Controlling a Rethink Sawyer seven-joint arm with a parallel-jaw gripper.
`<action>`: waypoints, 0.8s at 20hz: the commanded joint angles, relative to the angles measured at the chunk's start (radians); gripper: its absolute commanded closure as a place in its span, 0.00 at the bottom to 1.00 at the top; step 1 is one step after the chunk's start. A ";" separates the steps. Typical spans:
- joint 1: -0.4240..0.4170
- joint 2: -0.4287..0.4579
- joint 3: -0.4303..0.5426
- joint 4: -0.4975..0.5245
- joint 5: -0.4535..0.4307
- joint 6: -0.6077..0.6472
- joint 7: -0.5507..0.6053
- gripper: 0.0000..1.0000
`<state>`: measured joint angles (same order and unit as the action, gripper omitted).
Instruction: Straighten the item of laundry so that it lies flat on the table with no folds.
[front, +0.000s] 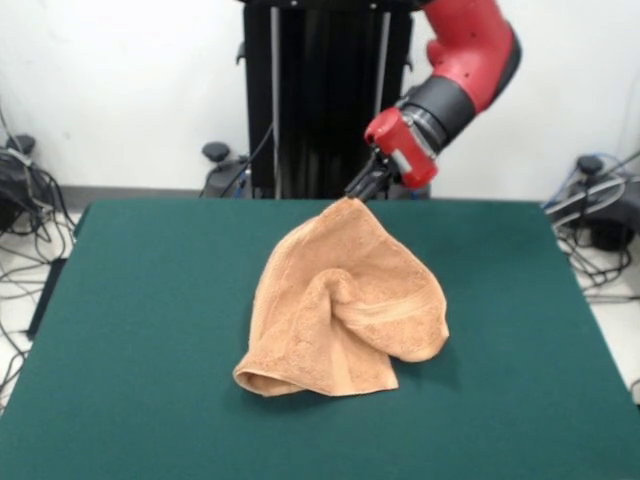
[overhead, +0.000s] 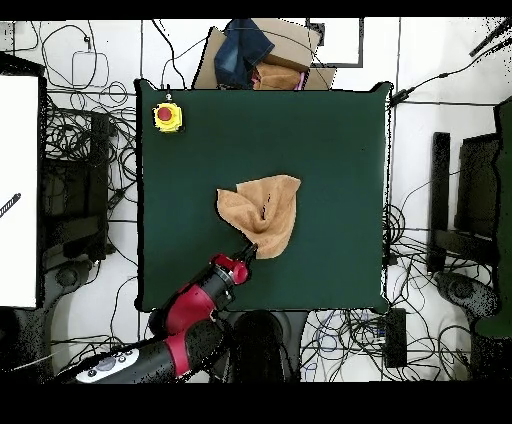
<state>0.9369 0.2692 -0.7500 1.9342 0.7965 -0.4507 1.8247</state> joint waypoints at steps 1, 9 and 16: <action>-0.020 -0.023 0.193 -0.051 -0.013 -0.073 0.278 1.00; -0.037 0.057 0.274 -0.134 0.034 -0.127 0.301 1.00; -0.058 0.030 0.335 -0.125 -0.007 -0.180 0.323 1.00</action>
<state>0.9143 0.2729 -0.6353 1.9292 0.7961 -0.5620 1.8249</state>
